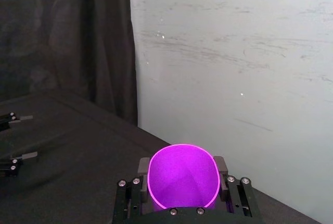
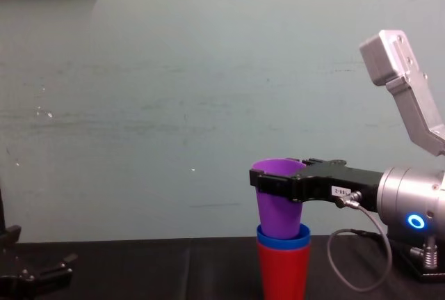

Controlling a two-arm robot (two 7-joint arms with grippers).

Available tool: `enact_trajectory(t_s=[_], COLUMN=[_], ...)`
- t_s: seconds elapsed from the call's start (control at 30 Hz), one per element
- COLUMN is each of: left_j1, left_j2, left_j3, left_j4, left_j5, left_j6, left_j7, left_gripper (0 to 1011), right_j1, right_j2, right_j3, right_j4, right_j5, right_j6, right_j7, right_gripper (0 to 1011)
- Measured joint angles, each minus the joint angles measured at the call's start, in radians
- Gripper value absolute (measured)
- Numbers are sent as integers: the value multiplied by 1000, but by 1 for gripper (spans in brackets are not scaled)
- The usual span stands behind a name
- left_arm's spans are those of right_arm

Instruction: Stack the three plastic cups sequentially using one hand.

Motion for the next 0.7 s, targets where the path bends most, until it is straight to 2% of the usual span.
enact_trajectory(t_s=[0.7], left_j1=[0], left_j2=[0], left_j3=[0], left_j4=[0], left_j5=[0], left_j6=[0], left_j7=[0], left_gripper=[1005], right_j1=[-10], right_j2=[-6], right_j3=[0], right_j4=[15], right_j5=[1], right_j6=[6], right_j7=[4], right_gripper=[738])
